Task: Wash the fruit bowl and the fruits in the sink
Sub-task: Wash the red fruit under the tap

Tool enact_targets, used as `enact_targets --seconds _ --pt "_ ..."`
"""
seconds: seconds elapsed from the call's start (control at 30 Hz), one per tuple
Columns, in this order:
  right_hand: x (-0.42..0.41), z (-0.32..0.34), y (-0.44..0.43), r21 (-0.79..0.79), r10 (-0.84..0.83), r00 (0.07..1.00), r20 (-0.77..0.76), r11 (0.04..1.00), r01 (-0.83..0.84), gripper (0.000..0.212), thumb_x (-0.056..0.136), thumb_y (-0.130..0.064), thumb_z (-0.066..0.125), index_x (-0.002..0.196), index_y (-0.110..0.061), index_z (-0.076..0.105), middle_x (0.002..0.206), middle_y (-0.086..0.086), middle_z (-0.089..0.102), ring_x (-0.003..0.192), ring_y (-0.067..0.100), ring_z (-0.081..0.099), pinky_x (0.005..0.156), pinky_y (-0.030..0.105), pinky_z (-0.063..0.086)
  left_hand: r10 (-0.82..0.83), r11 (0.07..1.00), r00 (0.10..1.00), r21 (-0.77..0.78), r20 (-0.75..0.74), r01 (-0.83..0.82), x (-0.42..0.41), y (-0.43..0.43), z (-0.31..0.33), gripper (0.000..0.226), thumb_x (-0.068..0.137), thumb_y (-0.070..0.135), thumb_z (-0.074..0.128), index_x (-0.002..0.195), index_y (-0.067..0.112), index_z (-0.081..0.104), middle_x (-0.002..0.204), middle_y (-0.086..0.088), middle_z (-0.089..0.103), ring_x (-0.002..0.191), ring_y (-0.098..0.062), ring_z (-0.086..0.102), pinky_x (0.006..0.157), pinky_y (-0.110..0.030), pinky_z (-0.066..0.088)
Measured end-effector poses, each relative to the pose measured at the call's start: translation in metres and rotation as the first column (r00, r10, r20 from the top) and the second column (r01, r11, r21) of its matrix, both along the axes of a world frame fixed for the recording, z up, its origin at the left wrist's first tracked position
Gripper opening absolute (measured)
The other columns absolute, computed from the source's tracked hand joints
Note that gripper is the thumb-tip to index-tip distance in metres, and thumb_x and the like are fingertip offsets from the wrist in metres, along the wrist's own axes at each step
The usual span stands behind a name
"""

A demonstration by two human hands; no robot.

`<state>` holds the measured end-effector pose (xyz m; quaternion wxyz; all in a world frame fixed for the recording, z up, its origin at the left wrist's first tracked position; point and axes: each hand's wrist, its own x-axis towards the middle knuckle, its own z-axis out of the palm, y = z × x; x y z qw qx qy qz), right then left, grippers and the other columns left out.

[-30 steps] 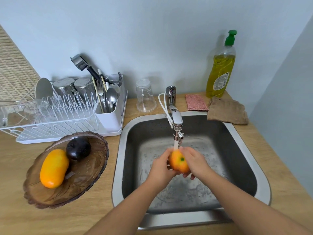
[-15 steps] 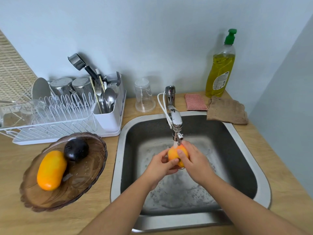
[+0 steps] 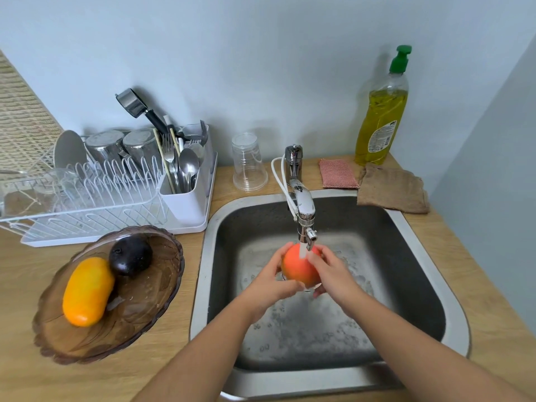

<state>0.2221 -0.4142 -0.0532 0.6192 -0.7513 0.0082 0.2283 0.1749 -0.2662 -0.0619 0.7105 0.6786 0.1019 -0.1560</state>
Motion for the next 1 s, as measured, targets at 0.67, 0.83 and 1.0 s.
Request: enact_targets --seconds 0.67,0.83,1.0 --pt "-0.002 -0.025 -0.017 -0.038 0.107 0.986 -0.13 0.993 -0.113 0.028 0.093 -0.044 0.05 0.117 -0.03 0.056 0.113 0.0 0.06 0.093 0.017 0.058 0.069 0.029 0.043 0.085 0.994 0.996 0.071 -0.003 -0.085 0.001 0.005 -0.012 0.069 0.075 -0.001 0.073 0.125 0.042 0.055 0.13 0.001 0.05 0.114 -0.023 0.057 0.096 -0.042 0.053" --pt "-0.003 -0.028 -0.016 0.191 0.053 0.968 -0.245 0.982 -0.005 0.021 0.095 -0.012 0.043 0.109 -0.02 0.056 0.109 0.014 0.055 0.079 0.026 0.063 0.064 0.032 0.048 0.187 0.964 0.981 0.18 0.057 -0.195 0.0 0.001 -0.014 0.06 0.072 0.0 0.076 0.118 0.034 0.057 0.127 -0.001 0.054 0.114 -0.018 0.056 0.094 -0.039 0.053" --pt "-0.009 -0.028 -0.013 0.243 0.085 0.966 -0.246 0.97 -0.023 0.035 0.093 -0.006 0.042 0.119 -0.027 0.052 0.117 0.014 0.055 0.084 0.031 0.066 0.072 0.034 0.055 0.171 0.968 0.983 0.177 0.061 -0.179 -0.007 0.001 -0.014 0.057 0.072 0.002 0.077 0.114 0.033 0.059 0.125 0.003 0.054 0.113 -0.016 0.055 0.089 -0.035 0.055"
